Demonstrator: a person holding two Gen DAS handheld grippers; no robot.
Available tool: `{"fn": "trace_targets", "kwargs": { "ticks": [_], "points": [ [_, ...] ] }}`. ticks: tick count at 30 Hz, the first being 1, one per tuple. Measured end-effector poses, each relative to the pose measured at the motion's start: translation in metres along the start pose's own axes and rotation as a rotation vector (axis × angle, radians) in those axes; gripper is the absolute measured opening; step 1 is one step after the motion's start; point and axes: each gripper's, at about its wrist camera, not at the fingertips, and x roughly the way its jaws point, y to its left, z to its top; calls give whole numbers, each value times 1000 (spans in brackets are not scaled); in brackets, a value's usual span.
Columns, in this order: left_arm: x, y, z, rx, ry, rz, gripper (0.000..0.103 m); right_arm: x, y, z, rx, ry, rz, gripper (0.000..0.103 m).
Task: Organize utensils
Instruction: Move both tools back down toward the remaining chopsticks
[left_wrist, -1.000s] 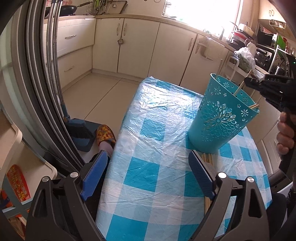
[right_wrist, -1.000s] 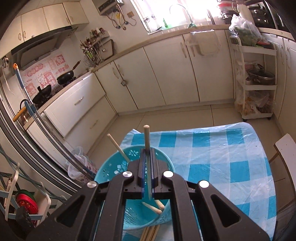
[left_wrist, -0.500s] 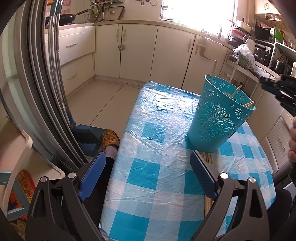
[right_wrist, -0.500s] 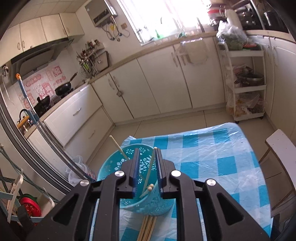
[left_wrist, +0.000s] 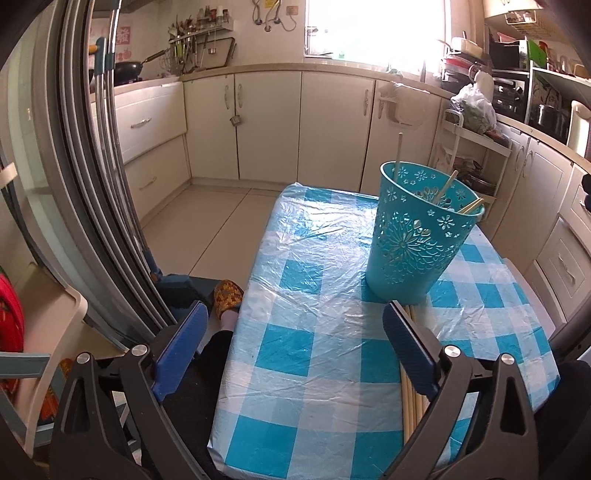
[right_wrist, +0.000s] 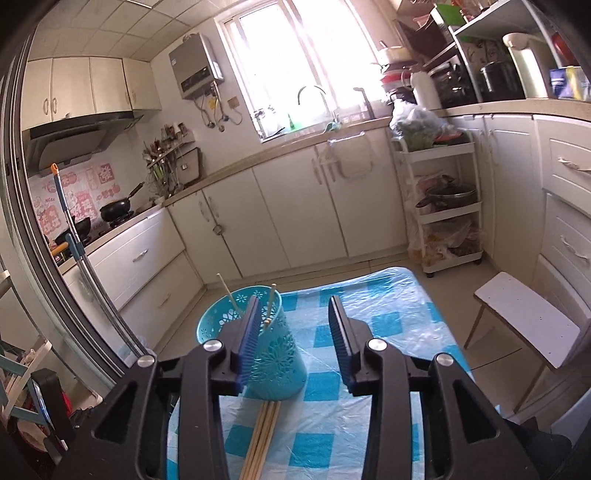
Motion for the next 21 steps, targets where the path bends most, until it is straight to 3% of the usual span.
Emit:
{"fn": "trace_targets", "kwargs": {
  "ticks": [4,11,17,21],
  "points": [
    [-10,-4,0,11,-14,-5,93,-2,9,-13,-46,20,-8,44],
    [-22,-8,-1,28,-30,-10,95,22,24,-58,-78,156,23,44],
    [-20,1,-6,12,-5,-9,95,80,37,-117,-126,372,40,25],
    [-16,8,-11,11,15,3,95,112,39,-142,-124,459,25,23]
  ]
}}
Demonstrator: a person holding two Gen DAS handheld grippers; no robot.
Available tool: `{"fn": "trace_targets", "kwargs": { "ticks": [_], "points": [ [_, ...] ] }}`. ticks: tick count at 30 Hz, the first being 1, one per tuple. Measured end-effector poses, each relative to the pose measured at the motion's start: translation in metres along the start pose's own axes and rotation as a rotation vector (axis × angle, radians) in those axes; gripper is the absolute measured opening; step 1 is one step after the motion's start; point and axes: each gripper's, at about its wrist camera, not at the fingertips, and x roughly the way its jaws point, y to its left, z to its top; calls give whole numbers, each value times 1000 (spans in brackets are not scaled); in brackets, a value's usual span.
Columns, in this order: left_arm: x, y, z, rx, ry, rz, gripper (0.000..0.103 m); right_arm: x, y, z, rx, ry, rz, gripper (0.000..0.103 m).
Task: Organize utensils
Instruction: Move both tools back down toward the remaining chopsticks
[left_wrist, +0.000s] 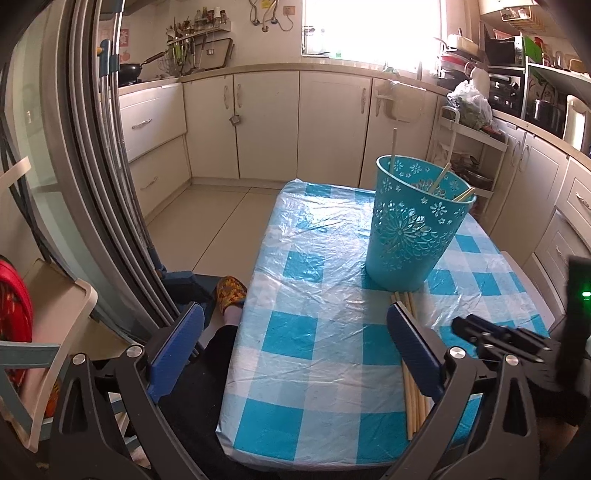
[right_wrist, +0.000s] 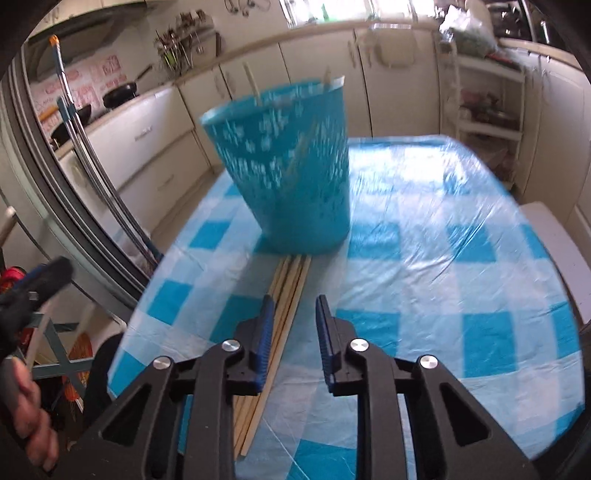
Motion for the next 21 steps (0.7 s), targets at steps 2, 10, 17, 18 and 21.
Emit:
{"fn": "trace_targets", "kwargs": {
  "ticks": [2,10,17,18,21],
  "points": [
    [4,3,-2,-7,14,5,96,15,2,0,-8,28,-20,23],
    [22,6,-9,-23,59,6,96,46,2,-4,-9,77,-53,23],
    [43,-5,-12,-1,118,-13,96,47,4,-3,-117,75,-78,12],
    [47,-8,-12,5,129,-19,96,47,3,-2,-125,79,-77,10],
    [67,-24,-12,37,174,-44,95,40,-7,-5,-139,84,-81,9]
  ]
}}
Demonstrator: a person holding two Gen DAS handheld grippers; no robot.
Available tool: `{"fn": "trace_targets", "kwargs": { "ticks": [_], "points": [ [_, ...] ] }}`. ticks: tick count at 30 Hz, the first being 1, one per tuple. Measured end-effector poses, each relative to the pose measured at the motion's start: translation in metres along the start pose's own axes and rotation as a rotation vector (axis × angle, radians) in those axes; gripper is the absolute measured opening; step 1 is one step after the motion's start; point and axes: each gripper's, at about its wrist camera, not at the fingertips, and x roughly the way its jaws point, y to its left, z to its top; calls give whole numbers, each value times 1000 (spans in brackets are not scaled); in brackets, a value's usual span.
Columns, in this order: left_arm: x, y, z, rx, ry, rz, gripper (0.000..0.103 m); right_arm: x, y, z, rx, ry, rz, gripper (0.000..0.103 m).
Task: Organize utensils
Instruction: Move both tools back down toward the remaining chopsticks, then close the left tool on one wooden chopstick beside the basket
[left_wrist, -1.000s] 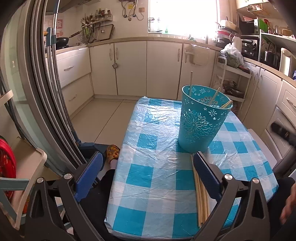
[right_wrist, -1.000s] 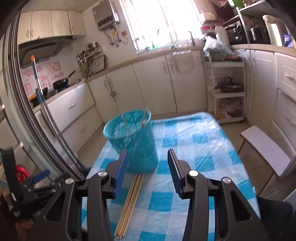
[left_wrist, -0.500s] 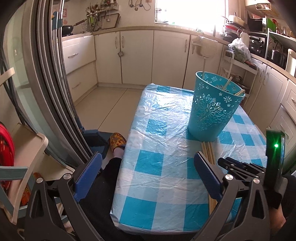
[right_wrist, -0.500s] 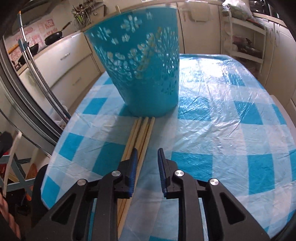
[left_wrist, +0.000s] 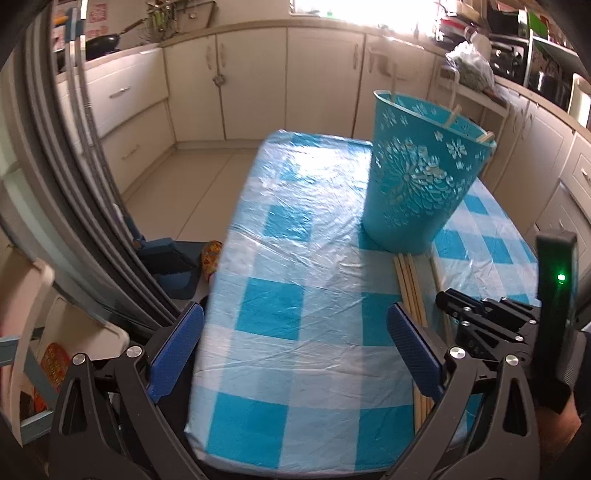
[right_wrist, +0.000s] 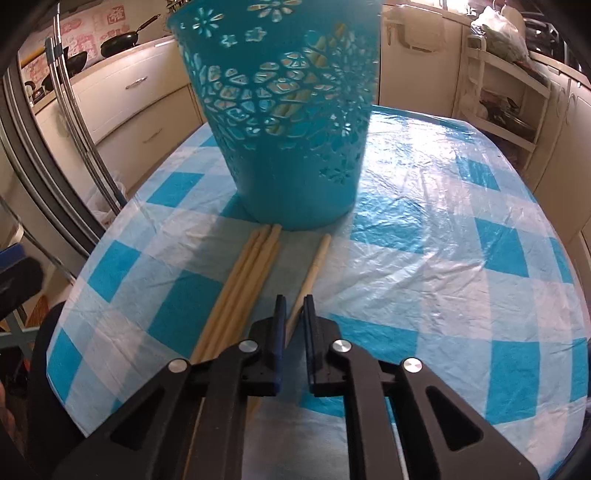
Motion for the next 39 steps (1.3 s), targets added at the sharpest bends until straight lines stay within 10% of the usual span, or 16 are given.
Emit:
{"fn": "trace_targets", "kwargs": {
  "ticks": [25,34,39],
  "points": [
    [99,-71,9,121,176,29,94,-8,-42,-7,129,-24,140,10],
    [92,-81,15,184,161,-84,27,-1,-31,3,20,13,133,10],
    [92,-71,18,190,194,-100,23,-1,-37,4,19,36,123,10]
  ]
}}
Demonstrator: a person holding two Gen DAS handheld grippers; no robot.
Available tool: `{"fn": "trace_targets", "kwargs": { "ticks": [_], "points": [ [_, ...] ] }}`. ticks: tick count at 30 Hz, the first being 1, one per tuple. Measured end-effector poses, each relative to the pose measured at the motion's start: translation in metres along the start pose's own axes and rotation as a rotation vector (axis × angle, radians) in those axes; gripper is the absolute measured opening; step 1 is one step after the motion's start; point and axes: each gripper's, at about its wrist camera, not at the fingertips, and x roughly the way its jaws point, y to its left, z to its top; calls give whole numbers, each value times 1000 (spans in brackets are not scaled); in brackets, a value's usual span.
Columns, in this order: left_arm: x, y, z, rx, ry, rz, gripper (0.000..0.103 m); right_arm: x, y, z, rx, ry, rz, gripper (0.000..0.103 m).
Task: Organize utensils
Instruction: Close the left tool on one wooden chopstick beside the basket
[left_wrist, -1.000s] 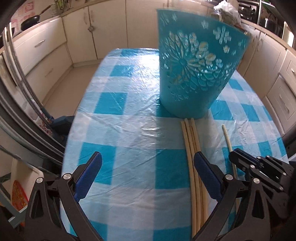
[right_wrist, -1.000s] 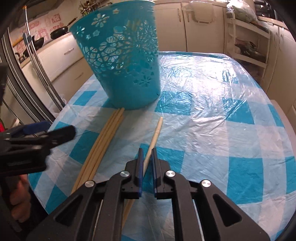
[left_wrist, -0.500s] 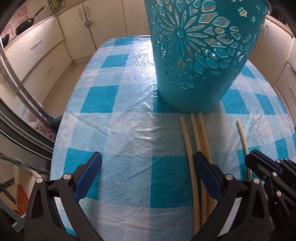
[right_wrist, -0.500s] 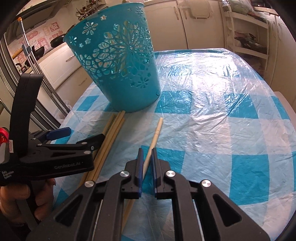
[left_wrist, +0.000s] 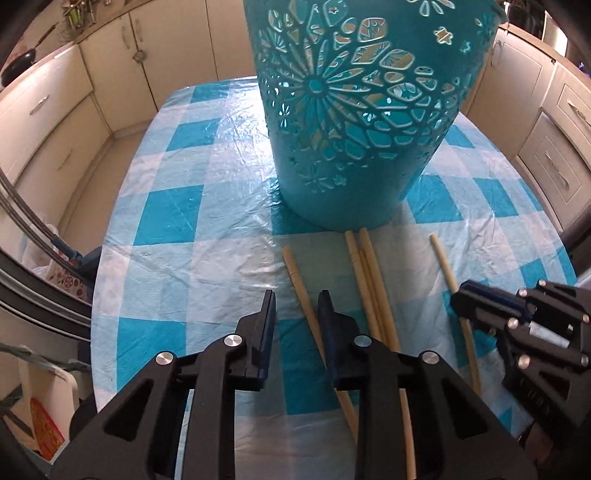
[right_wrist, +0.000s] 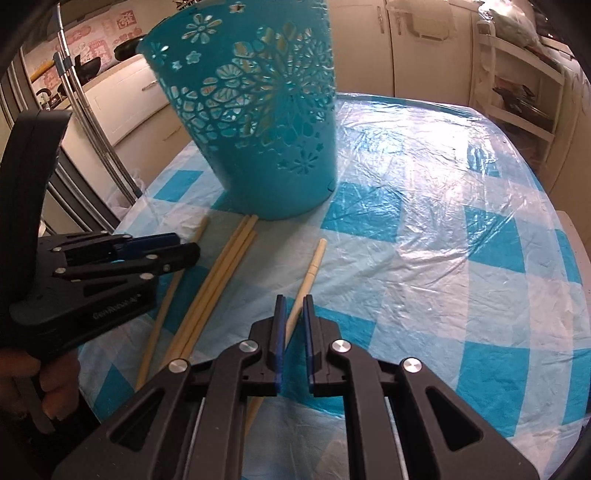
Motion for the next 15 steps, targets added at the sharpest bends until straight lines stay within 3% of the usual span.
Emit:
{"fn": "trace_targets", "kwargs": {
  "ticks": [5,8,15],
  "points": [
    [1,-2,4,3,14,16,23,4,0,4,16,-17,-24,10],
    [1,-3,5,5,21,-21,6,5,0,3,5,-48,-26,10],
    [-20,13,-3,-30,-7,-88,5,3,-11,3,76,-55,39,10]
  ]
}}
